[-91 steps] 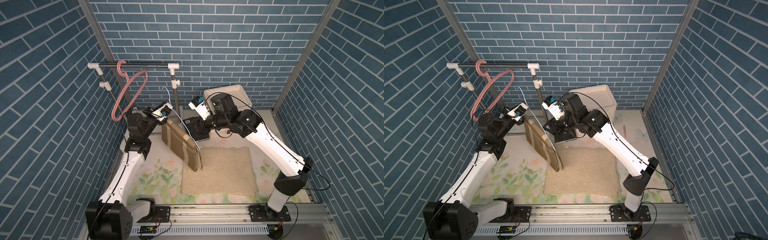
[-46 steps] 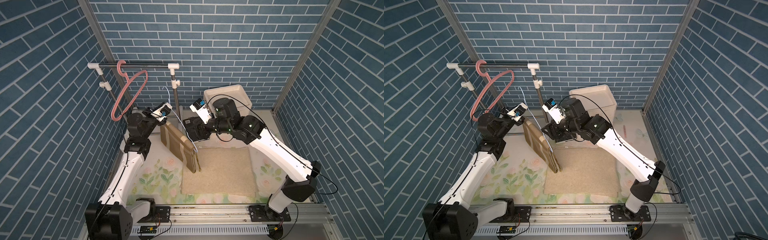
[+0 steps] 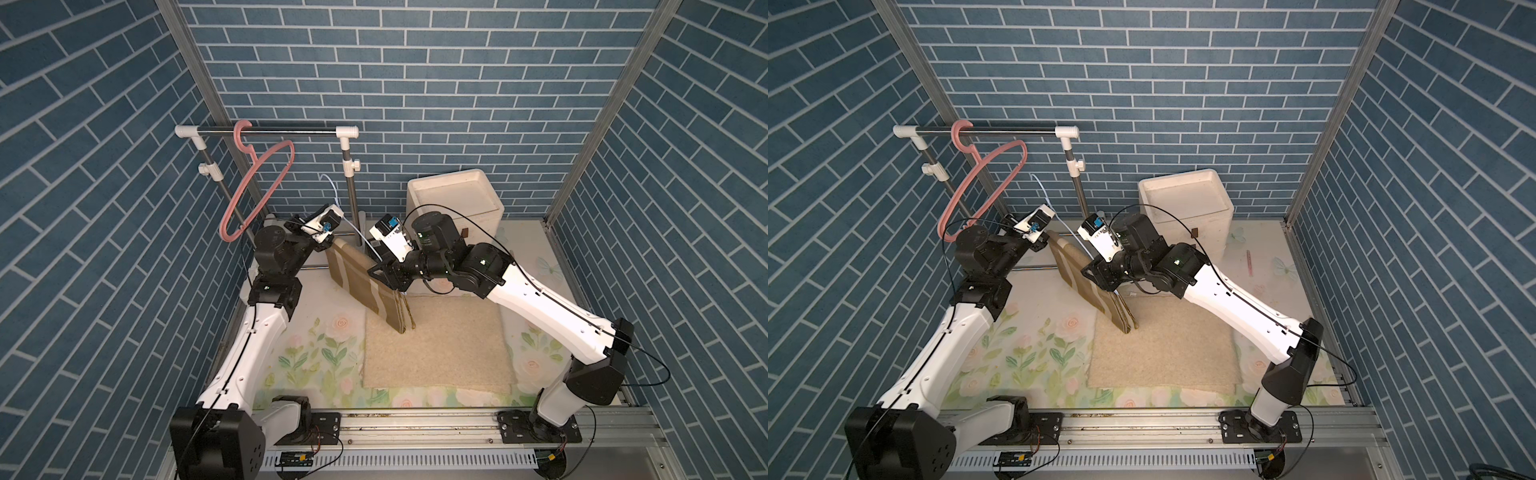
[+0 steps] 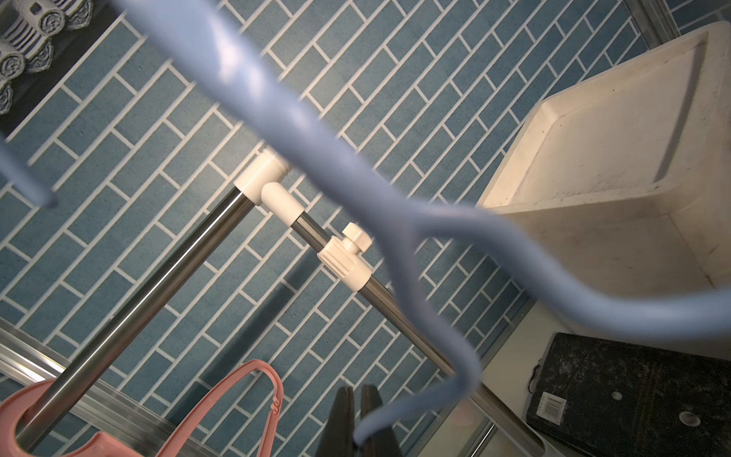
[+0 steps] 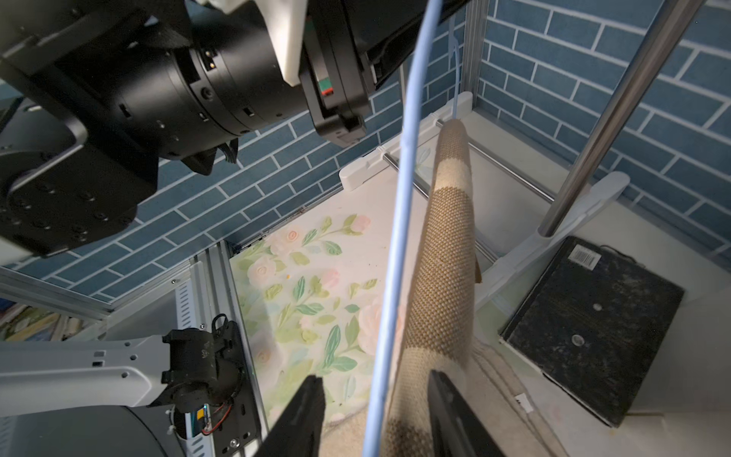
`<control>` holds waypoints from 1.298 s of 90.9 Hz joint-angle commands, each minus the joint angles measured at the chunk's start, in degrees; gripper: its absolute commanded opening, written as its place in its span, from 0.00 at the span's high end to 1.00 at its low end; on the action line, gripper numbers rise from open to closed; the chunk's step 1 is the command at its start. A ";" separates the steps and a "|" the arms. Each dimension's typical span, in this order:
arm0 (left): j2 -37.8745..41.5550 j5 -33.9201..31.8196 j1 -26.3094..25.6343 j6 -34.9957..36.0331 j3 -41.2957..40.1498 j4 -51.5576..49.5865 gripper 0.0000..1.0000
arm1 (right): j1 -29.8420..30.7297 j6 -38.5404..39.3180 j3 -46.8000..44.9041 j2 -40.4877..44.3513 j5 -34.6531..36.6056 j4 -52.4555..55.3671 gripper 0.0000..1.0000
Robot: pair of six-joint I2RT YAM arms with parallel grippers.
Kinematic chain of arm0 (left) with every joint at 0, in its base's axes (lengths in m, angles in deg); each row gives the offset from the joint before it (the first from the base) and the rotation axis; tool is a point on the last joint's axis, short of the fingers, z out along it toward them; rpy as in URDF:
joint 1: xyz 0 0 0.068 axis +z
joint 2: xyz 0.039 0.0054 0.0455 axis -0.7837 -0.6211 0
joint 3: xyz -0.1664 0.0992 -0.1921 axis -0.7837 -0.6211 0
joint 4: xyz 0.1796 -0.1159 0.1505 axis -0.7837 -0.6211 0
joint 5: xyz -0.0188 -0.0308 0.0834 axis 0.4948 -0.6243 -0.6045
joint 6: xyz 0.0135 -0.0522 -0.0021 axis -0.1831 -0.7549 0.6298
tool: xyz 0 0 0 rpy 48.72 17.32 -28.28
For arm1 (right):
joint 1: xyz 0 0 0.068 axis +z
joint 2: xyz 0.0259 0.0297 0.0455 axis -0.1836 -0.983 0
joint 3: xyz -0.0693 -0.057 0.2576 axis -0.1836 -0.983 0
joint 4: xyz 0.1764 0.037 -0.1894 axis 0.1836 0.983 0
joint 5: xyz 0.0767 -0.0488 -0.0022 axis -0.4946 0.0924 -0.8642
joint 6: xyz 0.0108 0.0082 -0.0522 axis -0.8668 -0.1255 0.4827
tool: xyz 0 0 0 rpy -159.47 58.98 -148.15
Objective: Hang the scarf on the hanger
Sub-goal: Place the hanger at the clothesline.
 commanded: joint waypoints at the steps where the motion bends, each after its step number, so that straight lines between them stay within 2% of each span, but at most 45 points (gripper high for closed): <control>1: 1.45 -0.79 0.29 -3.02 2.02 2.45 1.00 | 0.69 -1.34 0.02 0.44 -0.45 -3.35 0.79; 8: 1.51 -0.99 0.30 -3.11 2.07 2.37 1.00 | 0.72 -1.36 0.02 0.70 0.32 -3.67 0.99; 20: 2.19 -1.17 0.27 -3.72 1.35 2.18 1.00 | 0.79 -1.93 -0.09 1.33 2.22 -4.97 1.00; 34: 4.68 -1.85 0.29 -6.49 -1.27 3.19 0.72 | 0.89 -2.46 -0.39 1.86 6.11 -8.08 1.00; 46: 8.29 -3.60 0.33 -12.40 -4.45 2.13 0.40 | 0.89 -3.04 -0.86 1.90 6.45 -12.66 1.00; 59: 14.76 -5.97 0.31 -18.91 -10.58 1.45 0.27 | 0.88 -4.43 -0.27 0.36 6.56 -17.34 1.00; 74: 23.71 -11.91 0.31 -28.32 -15.50 -3.56 0.13 | 0.82 -4.96 1.54 -1.77 10.53 -20.68 1.00; 86: 27.58 -19.47 0.32 -38.66 -13.84 -13.43 0.08 | 0.53 -4.87 4.68 -5.51 12.61 -22.25 1.00; 95: 27.60 -20.93 0.29 -44.10 -9.82 -23.74 0.07 | -0.13 -5.15 7.32 -8.79 14.00 -24.58 1.00; 108: 26.37 -21.27 0.33 -47.17 -6.01 -34.45 0.07 | -1.31 -5.74 13.59 -14.72 17.75 -25.51 1.00; 118: 27.61 -23.23 0.23 -47.30 -6.14 -36.64 0.07 | -1.86 -6.06 20.06 -19.93 20.27 -24.23 1.00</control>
